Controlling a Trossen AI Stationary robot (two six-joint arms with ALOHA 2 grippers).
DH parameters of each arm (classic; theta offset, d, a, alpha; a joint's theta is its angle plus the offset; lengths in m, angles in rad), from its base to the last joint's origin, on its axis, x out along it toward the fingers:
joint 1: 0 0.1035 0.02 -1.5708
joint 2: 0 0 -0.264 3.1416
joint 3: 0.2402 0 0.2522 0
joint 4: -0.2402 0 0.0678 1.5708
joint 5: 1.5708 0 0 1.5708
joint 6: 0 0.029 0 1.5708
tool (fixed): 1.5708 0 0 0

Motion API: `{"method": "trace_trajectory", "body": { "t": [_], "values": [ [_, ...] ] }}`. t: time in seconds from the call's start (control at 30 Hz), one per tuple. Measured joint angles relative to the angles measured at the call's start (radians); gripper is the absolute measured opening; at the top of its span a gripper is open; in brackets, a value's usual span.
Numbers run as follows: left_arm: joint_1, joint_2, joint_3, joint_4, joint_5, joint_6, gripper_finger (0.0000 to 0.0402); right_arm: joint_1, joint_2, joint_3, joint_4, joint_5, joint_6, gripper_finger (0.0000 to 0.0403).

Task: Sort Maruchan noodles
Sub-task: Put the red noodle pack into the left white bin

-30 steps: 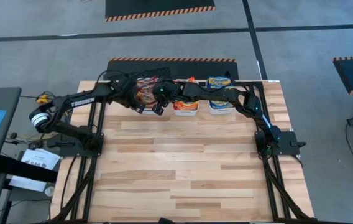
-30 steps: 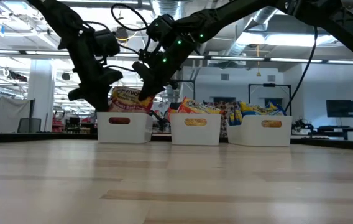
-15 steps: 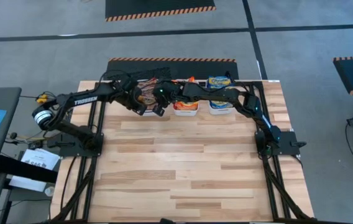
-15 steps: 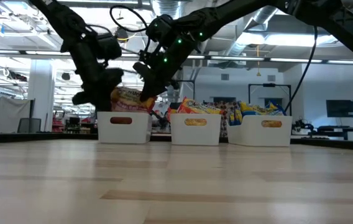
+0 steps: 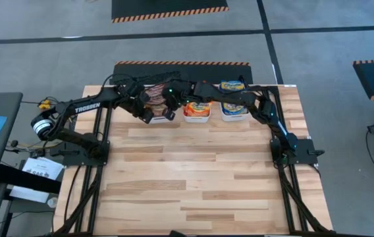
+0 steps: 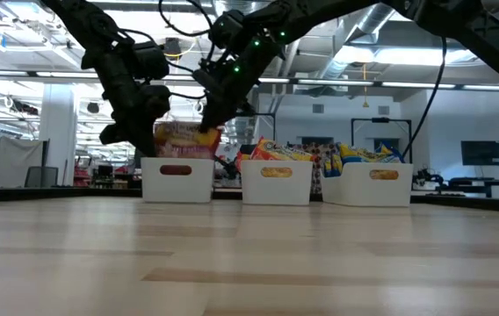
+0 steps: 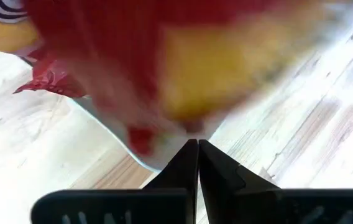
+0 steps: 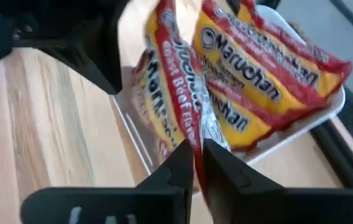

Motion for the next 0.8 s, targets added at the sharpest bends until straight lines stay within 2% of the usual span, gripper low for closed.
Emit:
{"method": "trace_trajectory", "body": {
  "t": [0.2,0.4,0.57,0.8],
  "values": [
    [0.000,0.000,0.001,-0.006,0.001,0.012,0.0000,-0.014,0.000,0.000,0.005,-0.012,0.021,0.0086],
    [0.000,-0.006,0.001,-0.012,0.001,0.021,0.0000,-0.016,0.000,0.000,-0.010,-0.012,0.029,0.0139],
    [0.001,-0.059,0.007,-0.060,0.011,0.024,0.0000,-0.019,-0.013,0.014,0.000,-0.012,0.051,0.0179],
    [0.000,-0.142,0.025,-0.175,0.009,0.048,0.0000,-0.016,-0.015,0.042,0.044,-0.013,0.052,0.0198]
  ]
}}
